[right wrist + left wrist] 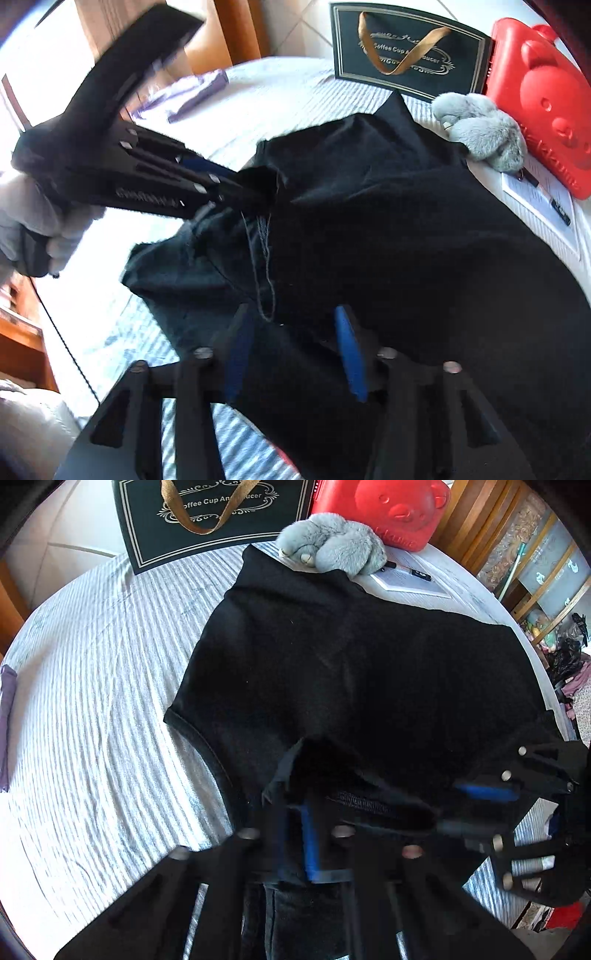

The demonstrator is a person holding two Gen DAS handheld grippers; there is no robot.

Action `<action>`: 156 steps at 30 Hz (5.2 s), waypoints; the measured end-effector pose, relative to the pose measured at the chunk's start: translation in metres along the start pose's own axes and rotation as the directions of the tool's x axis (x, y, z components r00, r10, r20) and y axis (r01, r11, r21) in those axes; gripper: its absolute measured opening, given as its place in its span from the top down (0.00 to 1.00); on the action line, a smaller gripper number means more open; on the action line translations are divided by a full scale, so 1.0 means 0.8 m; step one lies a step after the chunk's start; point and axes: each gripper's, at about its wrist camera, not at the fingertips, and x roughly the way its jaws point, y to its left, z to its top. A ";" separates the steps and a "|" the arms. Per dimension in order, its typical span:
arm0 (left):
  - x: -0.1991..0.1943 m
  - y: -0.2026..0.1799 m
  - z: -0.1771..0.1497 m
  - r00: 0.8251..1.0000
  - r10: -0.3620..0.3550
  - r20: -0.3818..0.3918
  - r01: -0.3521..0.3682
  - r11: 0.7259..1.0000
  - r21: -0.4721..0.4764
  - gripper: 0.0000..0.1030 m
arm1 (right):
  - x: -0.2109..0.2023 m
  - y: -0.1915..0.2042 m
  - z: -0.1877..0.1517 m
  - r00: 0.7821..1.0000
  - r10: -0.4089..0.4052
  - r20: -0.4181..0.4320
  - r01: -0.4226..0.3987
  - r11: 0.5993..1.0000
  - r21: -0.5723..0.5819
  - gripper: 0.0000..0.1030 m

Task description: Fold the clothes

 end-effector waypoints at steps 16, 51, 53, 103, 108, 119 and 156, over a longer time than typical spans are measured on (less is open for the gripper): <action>-0.021 0.053 0.093 0.998 0.051 0.021 -0.048 0.990 -0.131 0.55 | -0.125 -0.316 -0.082 0.980 -0.189 0.063 0.109 0.774 0.624 0.47; 0.016 0.052 0.227 0.993 0.064 0.096 -0.059 0.997 -0.052 0.97 | -0.155 -0.556 -0.139 0.948 -0.305 -0.085 0.298 0.768 0.567 0.91; -0.023 0.048 0.204 0.989 0.047 0.139 -0.043 0.999 -0.030 0.97 | -0.186 -0.537 -0.153 0.950 -0.312 -0.011 0.262 0.780 0.568 0.91; 0.012 -0.004 -0.055 0.986 0.150 0.069 -0.138 0.978 -0.155 0.48 | -0.253 -0.509 -0.361 0.922 -0.371 -0.111 0.269 0.408 0.872 0.95; -0.026 0.008 -0.079 0.987 0.106 0.122 -0.079 0.976 -0.204 0.48 | -0.266 -0.430 -0.365 0.945 -0.321 -0.063 0.228 0.509 0.830 0.63; -0.005 -0.028 -0.095 0.993 0.114 0.041 -0.110 0.991 -0.080 0.51 | -0.205 -0.384 -0.367 0.938 -0.271 -0.214 0.340 0.613 0.713 0.85; -0.057 -0.006 -0.160 0.994 0.097 -0.045 -0.083 0.963 0.257 0.78 | -0.059 -0.030 -0.060 0.982 0.180 -0.052 -0.176 0.982 0.067 0.98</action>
